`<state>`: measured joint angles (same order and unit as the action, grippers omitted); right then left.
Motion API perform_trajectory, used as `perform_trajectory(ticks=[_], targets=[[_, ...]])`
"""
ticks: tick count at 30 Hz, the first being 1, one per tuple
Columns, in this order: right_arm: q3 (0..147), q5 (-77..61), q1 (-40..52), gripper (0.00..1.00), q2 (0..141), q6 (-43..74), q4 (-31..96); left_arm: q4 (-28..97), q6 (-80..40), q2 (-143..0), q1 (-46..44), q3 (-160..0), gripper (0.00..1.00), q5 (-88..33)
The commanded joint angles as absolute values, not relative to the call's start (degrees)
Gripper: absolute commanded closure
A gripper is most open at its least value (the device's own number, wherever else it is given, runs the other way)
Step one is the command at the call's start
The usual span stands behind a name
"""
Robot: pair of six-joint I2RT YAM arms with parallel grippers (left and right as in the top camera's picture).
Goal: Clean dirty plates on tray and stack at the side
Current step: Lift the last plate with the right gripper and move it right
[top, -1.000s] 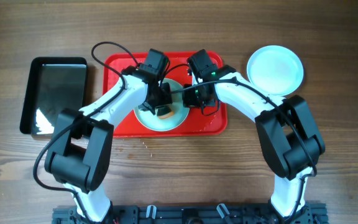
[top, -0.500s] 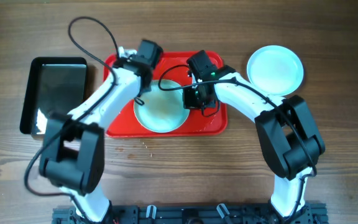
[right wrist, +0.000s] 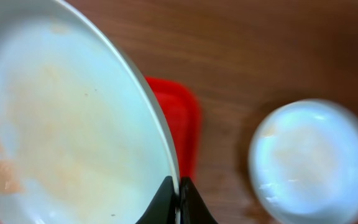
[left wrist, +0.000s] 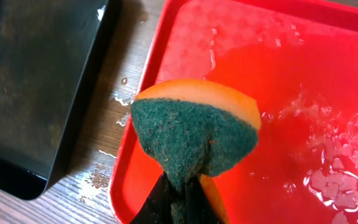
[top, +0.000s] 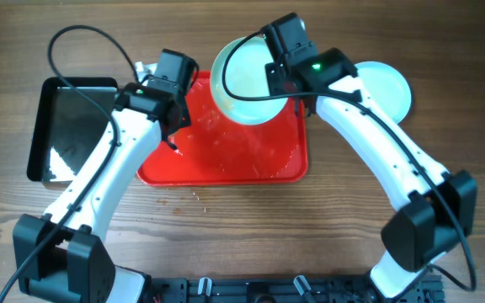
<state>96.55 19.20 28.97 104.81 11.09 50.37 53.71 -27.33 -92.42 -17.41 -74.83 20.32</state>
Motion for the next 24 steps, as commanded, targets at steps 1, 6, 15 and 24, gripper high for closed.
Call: perform_trajectory(ticks=[1, 6, 15, 24], targets=[[97.36, 30.02, 30.09, 0.96, 103.15, 2.98, 50.61, 53.34, -27.46, -92.92, -12.14, -74.13, 0.96, 14.44], [97.34, 50.5, 38.06, 0.96, 103.18, -4.12, 48.47, 53.43, -27.4, -92.92, -9.5, -74.13, 0.96, 8.36], [97.34, 71.55, 49.6, 0.96, 103.18, -12.4, 44.18, 53.49, -27.42, -93.62, -9.5, -74.13, 0.96, 8.38], [97.34, 72.03, 51.05, 0.96, 103.18, -10.0, 43.29, 53.43, -27.44, -95.72, -9.52, -74.13, 0.96, 8.34]])
